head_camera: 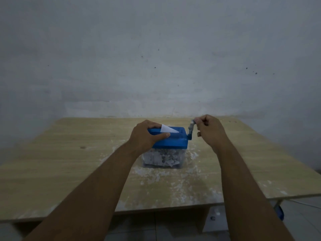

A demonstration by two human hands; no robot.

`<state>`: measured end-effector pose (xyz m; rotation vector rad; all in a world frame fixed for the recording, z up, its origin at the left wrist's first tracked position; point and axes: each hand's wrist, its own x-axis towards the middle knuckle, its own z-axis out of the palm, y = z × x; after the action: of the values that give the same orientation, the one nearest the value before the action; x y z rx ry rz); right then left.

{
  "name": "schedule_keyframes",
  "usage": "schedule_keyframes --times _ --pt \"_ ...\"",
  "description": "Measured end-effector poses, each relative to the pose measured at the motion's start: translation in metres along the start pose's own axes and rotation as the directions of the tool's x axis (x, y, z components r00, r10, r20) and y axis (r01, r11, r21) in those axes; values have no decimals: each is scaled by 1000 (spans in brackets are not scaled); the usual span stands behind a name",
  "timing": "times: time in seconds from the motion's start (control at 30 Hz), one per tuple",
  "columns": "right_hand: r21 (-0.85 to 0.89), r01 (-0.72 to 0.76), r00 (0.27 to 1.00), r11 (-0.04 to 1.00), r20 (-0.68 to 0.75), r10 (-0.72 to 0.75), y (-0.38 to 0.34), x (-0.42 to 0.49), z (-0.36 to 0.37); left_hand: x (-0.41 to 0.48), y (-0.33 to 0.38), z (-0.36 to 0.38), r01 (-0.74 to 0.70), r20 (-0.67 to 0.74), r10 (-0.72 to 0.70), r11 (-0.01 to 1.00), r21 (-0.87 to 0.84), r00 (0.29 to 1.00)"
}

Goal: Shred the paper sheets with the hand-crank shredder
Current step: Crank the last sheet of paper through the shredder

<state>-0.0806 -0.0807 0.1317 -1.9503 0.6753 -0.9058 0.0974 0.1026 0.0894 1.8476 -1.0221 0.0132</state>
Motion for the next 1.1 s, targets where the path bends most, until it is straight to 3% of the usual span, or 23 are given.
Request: schedule_keyframes --times 0.13,0.3,0.37,0.47,0.57,0.73,1.0,1.1 --pt "-4 -31 999 1000 13 31 10 30 13 -3 4 -1 -10 -11 10 999 -46 1000" --pt "-44 -268 958 962 96 271 50 18 38 -5 6 1 -10 4 10 998 -63 1000" --pt "-62 -297 950 953 80 302 64 -9 42 -5 4 3 -17 -14 17 998 -60 1000" --pt "-87 -253 967 963 8 255 67 -55 38 -4 3 5 -30 -35 28 998 -57 999" --pt "6 -192 981 981 -26 192 44 -90 22 -4 3 5 -23 -20 22 997 -67 1000" --pt "-39 -29 998 999 -57 27 -1 -64 -3 -2 2 0 -13 27 13 1000 -27 1000" --pt "-12 -53 998 999 -31 53 -6 20 14 -1 3 1 -4 -3 4 997 -83 1000" --pt "-86 -109 994 990 16 111 7 32 25 -4 6 -1 -8 13 9 995 -95 1000"
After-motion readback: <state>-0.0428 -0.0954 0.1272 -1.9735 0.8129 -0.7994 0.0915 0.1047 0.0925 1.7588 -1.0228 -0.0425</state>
